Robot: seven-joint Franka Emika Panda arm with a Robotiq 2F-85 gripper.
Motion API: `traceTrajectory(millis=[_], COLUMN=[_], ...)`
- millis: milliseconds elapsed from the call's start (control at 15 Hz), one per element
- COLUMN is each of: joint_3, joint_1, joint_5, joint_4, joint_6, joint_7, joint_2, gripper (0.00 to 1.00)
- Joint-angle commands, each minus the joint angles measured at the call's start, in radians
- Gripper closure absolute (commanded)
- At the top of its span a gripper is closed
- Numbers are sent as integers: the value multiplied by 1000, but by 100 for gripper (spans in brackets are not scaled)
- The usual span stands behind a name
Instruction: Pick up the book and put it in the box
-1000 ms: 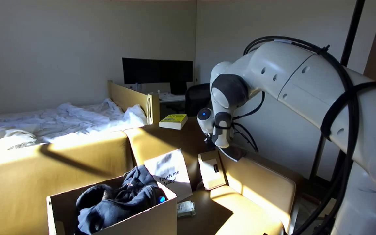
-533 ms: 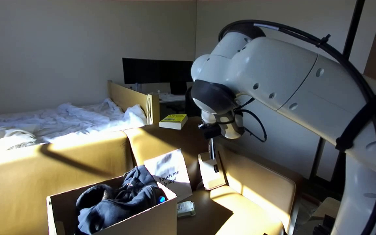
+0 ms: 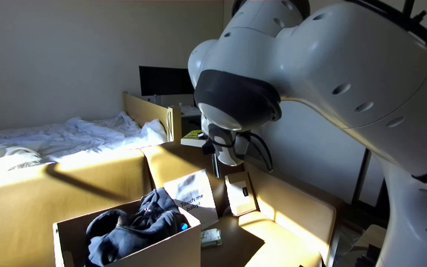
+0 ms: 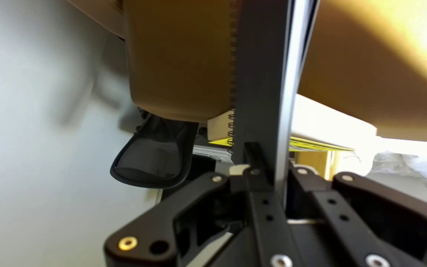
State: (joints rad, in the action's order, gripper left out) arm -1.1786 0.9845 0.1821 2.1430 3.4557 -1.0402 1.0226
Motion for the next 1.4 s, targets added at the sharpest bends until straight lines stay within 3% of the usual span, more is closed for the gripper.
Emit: traceTrajectory(millis=[0,400,600,667,733,867,1133,1333], joint_3=[-32,-80,-104,-140,-180,-262,-424,-487], joint_1=[218,643,858,933,945,850,706,518], joint_5=[-222,-582,-736,-845,-840,-886,-907,-914], joint_4=[173,411,564,589,598,550,479,359], joint_6=[0,-2,7,4,-17,-37,-110,-222], joint_7=[257,508,554,497,454,552,555,514], joint_2=[-95,-49,-66,-28,-42,-99,-114,-70], gripper=[97,97,97,97,97,97,97,97])
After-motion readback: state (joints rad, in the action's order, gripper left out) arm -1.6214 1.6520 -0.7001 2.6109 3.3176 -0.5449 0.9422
